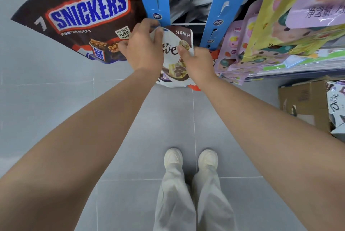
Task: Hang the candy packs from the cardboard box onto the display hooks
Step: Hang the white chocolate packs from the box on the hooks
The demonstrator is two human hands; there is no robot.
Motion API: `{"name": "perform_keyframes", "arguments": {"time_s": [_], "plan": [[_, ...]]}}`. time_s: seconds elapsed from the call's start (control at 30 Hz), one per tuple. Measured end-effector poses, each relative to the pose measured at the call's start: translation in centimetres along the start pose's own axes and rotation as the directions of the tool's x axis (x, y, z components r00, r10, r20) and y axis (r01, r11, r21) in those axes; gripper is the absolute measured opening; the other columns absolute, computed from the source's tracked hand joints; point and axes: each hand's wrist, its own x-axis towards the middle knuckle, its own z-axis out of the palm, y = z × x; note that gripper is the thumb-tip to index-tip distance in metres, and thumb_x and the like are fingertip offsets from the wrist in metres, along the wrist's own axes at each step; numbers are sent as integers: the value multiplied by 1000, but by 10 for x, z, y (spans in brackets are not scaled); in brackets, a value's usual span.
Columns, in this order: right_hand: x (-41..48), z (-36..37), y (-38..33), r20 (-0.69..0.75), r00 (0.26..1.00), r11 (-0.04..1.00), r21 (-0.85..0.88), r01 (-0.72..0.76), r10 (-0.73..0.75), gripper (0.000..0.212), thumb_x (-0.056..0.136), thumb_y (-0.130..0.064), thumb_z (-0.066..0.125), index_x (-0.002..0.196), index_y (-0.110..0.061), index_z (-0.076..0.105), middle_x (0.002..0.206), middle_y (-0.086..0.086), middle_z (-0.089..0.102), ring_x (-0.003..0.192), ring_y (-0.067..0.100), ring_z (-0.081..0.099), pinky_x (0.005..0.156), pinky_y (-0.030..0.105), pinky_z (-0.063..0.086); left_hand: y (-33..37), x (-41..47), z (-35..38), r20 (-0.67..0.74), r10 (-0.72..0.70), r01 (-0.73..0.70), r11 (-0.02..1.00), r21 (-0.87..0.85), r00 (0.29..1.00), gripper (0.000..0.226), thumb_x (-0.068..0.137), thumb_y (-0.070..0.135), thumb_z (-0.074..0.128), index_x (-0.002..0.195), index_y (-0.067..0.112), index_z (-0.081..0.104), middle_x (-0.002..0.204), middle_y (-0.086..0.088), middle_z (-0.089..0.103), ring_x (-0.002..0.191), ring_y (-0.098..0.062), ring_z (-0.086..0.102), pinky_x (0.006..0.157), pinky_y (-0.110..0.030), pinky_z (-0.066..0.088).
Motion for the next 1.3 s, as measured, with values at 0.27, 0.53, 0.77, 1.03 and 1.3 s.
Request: {"name": "perform_keyframes", "arguments": {"time_s": [0.27, 0.53, 0.77, 1.03, 1.3], "plan": [[15, 4, -7, 19, 1000, 999, -26, -18, 19, 30, 93, -26, 54, 98, 0, 69, 98, 14, 71, 91, 23, 66, 81, 32, 53, 12, 10, -4, 33, -148, 147, 989, 30, 988, 19, 92, 29, 45, 102, 22, 60, 100, 9, 63, 92, -12, 53, 86, -28, 17], [22, 12, 5, 112, 982, 962, -246, -118, 149, 44, 96, -40, 44, 86, -2, 64, 88, 13, 65, 90, 28, 58, 64, 24, 35, -1, 5, 1, 33, -68, 71, 992, -104, 997, 32, 90, 33, 55, 110, 9, 47, 107, 1, 62, 103, -18, 58, 85, -36, 46], [20, 12, 9, 180, 950, 929, -319, -190, 256, 51, 98, -45, 33, 115, -5, 60, 117, 15, 62, 110, 31, 56, 81, 29, 39, -16, 3, -3, 62, 18, -15, 999, -51, 998, 34, 92, 39, 53, 109, 10, 49, 110, 0, 59, 101, -14, 55, 74, -25, 41], [6, -4, 3, 216, 864, 812, -499, -303, 455, 71, 84, -50, 58, 139, -11, 34, 138, 11, 44, 121, 29, 48, 97, 34, 44, -11, -14, -20, 165, 91, -101, 994, 51, 982, 37, 91, 32, 54, 123, 12, 47, 125, -2, 54, 117, -20, 48, 81, -30, 40], [-51, -79, -11, 306, 870, 918, -224, -329, 386, 24, 93, -25, 54, 114, -14, 54, 102, 5, 61, 82, 14, 50, 56, 14, 38, 49, -60, -17, 623, -121, -175, 903, 393, 773, 37, 91, 34, 47, 120, 12, 54, 121, -7, 57, 112, -30, 55, 83, -35, 42]]}}
